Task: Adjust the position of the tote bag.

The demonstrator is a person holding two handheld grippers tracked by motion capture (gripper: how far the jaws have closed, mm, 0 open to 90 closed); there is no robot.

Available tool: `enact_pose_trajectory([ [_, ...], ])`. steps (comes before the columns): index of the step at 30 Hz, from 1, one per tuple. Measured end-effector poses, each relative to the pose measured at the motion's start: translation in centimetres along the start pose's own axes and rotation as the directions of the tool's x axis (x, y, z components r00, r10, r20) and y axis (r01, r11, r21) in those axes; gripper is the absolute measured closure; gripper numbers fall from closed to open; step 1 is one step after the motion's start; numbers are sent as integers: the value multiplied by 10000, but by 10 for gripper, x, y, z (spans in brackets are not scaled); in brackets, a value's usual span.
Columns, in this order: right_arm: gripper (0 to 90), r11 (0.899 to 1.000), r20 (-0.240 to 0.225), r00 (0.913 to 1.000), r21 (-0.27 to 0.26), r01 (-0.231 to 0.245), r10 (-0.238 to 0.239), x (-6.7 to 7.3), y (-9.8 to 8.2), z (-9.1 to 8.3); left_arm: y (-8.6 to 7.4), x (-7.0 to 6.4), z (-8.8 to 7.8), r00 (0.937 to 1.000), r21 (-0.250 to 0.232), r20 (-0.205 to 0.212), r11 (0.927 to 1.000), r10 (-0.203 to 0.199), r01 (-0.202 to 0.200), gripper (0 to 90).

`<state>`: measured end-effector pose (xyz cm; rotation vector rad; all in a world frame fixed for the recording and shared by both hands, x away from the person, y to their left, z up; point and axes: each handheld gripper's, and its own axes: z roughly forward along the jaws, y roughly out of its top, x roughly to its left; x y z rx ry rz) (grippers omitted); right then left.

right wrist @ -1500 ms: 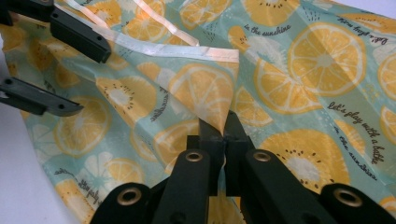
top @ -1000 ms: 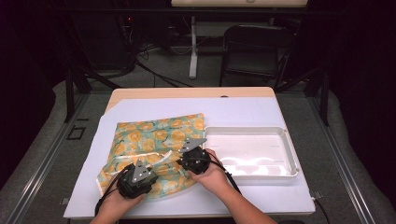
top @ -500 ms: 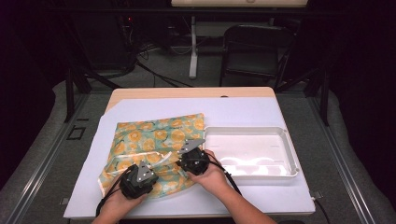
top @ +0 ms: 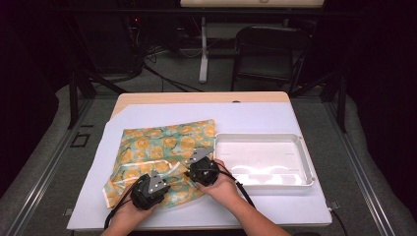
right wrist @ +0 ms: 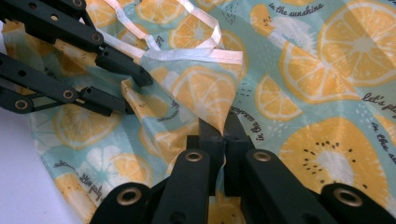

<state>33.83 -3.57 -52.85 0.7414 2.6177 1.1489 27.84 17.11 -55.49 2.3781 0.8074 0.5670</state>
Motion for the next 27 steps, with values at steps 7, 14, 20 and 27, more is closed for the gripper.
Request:
enact_pose_trajectory([
  [7, 900, 9996, -102, 9999, -257, 84, -86, 5, 2, -4, -1, -1, -1, 9993, 117, -318, 9998, 181, -178, 889],
  [14, 900, 9969, -276, 9995, -770, 161, -182, 14, 7, -17, 3, -7, -9, 9950, -183, -941, 9992, 349, -368, 900],
  [20, 900, 9903, -111, 9990, -1326, 414, -432, 21, 13, -30, 12, -9, -14, 9910, -335, -1254, 9981, 472, -518, 900],
  [27, 900, 9824, 56, 9993, -1829, 385, -381, 20, 26, -41, 33, 0, -16, 9876, -528, -1531, 9976, 360, -446, 900],
])
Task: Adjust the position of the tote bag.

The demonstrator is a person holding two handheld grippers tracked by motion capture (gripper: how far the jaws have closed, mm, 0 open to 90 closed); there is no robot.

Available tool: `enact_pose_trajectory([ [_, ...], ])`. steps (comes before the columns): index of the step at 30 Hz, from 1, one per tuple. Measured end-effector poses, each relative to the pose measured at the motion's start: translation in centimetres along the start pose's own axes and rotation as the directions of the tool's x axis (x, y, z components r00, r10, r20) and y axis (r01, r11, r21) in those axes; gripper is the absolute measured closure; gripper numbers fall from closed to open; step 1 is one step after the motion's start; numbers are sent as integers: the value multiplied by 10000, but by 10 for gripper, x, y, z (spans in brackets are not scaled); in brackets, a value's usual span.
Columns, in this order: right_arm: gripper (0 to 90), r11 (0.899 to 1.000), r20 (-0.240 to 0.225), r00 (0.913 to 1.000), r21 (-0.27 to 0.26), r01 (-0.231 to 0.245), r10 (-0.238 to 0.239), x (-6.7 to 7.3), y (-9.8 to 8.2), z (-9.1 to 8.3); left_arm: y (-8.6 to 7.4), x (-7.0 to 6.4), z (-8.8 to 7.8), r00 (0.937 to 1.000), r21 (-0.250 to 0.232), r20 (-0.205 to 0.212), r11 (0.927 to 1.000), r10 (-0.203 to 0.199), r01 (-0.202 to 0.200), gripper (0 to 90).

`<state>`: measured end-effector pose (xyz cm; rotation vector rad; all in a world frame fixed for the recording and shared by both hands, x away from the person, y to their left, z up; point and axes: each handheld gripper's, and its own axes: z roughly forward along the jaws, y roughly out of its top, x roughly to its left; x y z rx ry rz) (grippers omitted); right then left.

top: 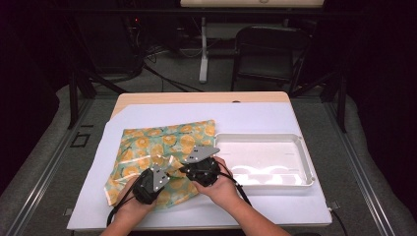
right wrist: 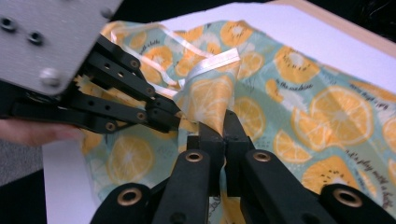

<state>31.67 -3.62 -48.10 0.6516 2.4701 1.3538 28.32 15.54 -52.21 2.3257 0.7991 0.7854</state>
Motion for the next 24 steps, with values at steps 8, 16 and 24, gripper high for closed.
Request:
enact_pose_trajectory([
  [8, 900, 9994, 314, 9995, -342, -9, 20, -5, 16, -2, 13, 14, 5, 9988, -541, -186, 9975, -457, 446, 900],
  [16, 900, 9977, 541, 9985, -684, -15, 52, -13, 31, -2, 30, 35, 8, 9942, -1134, -502, 9895, -953, 891, 900],
  [24, 900, 9983, 796, 9966, -522, 251, -209, -18, 40, 2, 40, 54, 14, 9861, -1671, -499, 9747, -1584, 1482, 900],
])
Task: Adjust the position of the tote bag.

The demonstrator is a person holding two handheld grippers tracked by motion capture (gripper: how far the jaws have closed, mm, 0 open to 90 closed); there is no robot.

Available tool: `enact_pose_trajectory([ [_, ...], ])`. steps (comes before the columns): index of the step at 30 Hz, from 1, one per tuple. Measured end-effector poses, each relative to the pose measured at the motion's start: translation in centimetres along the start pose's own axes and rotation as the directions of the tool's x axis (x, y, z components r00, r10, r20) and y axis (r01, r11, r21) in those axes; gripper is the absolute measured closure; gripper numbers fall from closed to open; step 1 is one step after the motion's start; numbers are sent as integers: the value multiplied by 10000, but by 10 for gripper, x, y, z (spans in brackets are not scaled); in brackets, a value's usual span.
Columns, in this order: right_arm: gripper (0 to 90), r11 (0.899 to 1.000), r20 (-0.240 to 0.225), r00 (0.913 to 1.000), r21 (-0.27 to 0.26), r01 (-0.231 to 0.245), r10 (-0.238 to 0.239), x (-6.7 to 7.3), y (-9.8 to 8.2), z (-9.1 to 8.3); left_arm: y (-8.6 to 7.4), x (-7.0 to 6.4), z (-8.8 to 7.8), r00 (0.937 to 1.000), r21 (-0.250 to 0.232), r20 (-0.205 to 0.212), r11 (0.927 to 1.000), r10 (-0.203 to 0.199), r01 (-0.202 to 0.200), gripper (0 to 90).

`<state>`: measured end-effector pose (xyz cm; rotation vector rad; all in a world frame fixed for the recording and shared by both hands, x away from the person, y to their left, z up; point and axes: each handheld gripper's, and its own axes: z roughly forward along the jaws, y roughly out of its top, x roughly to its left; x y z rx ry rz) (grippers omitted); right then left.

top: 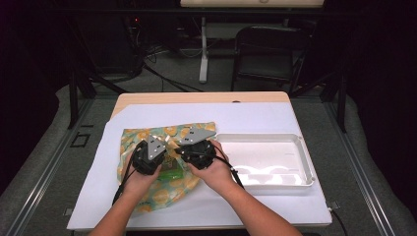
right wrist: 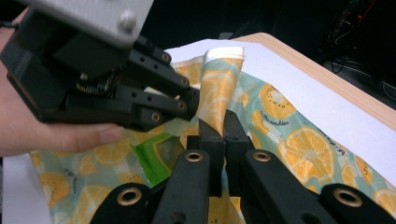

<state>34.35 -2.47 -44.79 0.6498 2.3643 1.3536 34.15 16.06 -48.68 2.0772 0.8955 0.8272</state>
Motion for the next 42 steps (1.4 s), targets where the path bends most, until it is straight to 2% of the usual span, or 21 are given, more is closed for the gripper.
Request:
enact_pose_trajectory([
  [1, 900, 10000, 77, 10000, 68, -35, 35, -2, 1, 0, 2, 2, 1, 9999, -81, 23, 9999, -113, 113, 900],
  [10, 891, 9998, 166, 9998, 122, -127, 125, -11, 5, 2, 14, 15, 4, 9996, -295, 9, 9992, -274, 274, 900],
  [15, 878, 9998, 407, 9992, 197, -21, 13, -18, 9, 3, 26, 24, 6, 9998, -305, -69, 9994, -177, 175, 900],
  [21, 862, 9998, 448, 9990, 178, -90, 82, -24, 12, 3, 40, 31, 6, 10000, -296, -66, 9995, -58, 56, 900],
  [24, 826, 9999, 519, 9986, 112, -75, 69, -28, 14, 4, 45, 36, 7, 10000, -265, -97, 9996, -4, 1, 900],
  [26, 813, 9997, 476, 9986, 82, -218, 214, -31, 14, 6, 49, 40, 8, 10000, -186, -72, 9998, -43, 41, 900],
  [33, 775, 9991, 485, 9980, 104, -420, 414, -37, 16, 7, 57, 49, 12, 9998, -66, -158, 9999, -89, 88, 900],
  [34, 770, 9990, 506, 9979, 120, -419, 413, -38, 16, 7, 58, 51, 12, 9999, 9, -169, 10000, 37, -36, 900],
  [35, 766, 9991, 465, 9981, 105, -420, 415, -38, 16, 8, 58, 52, 13, 9998, -72, -153, 9999, -95, 94, 900],
  [42, 744, 9985, 553, 9972, 172, -516, 506, -41, 15, 10, 61, 59, 20, 9998, 40, -60, 9998, -197, 197, 900],
])
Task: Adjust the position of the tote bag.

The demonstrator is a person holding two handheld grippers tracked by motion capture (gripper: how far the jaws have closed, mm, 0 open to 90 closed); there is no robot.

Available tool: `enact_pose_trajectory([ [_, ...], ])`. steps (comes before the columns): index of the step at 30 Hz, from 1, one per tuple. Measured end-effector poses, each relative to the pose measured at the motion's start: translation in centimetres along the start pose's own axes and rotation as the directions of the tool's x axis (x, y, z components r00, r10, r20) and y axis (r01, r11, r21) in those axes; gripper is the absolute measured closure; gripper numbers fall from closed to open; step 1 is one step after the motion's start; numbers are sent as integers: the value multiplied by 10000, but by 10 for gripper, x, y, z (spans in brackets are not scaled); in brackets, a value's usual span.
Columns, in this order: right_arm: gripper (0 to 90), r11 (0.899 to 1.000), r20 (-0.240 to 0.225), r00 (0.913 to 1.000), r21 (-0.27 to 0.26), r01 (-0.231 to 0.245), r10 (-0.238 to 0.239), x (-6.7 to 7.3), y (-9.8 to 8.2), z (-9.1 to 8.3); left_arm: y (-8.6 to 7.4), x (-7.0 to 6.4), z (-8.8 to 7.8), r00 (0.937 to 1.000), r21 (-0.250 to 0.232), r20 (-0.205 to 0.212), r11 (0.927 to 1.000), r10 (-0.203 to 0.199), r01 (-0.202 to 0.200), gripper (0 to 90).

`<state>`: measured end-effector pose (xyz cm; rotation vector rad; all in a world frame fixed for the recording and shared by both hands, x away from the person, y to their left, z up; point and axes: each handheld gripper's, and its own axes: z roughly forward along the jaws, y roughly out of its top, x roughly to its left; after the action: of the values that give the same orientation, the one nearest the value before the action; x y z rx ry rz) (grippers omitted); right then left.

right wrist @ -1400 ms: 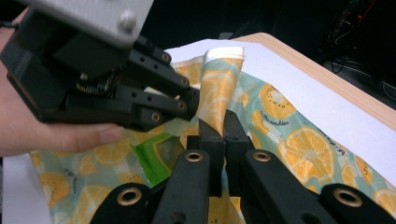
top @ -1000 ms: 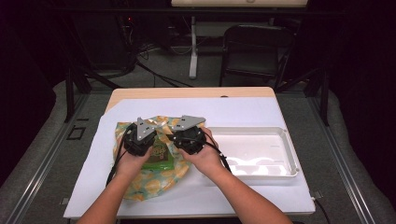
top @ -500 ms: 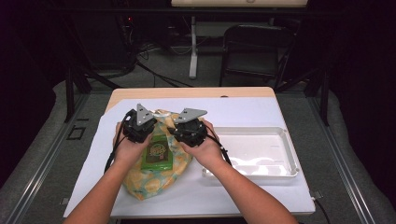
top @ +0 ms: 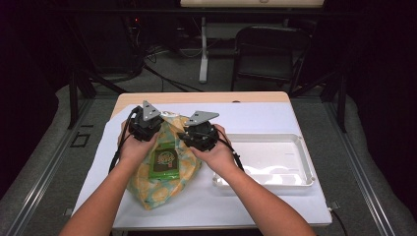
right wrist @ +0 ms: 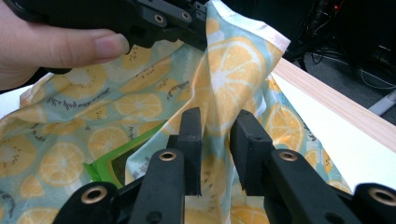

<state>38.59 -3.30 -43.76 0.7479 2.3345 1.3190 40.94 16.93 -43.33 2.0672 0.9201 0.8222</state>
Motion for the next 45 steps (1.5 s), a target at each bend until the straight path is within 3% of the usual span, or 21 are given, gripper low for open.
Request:
enact_pose_trajectory([
  [15, 710, 9999, 304, 9995, -109, 75, -72, 1, 0, -6, 3, 11, 15, 9993, 226, -59, 9990, -378, 379, 900],
  [25, 753, 9978, 355, 9975, -224, 618, -610, 15, 3, -8, -3, 19, 29, 9963, 504, -14, 9951, -856, 856, 900],
  [32, 839, 9972, 145, 9972, 99, 735, -736, 19, 1, -2, -7, 28, 42, 9935, 828, -47, 9901, -1133, 1134, 900],
  [36, 846, 9971, 73, 9971, 122, 753, -754, 20, 1, 0, -9, 31, 47, 9905, 915, 5, 9863, -1376, 1370, 900],
  [45, 853, 9959, -80, 9971, 488, 763, -760, 25, -4, 18, -11, 37, 56, 9901, 1199, -103, 9828, -1399, 1401, 900],
])
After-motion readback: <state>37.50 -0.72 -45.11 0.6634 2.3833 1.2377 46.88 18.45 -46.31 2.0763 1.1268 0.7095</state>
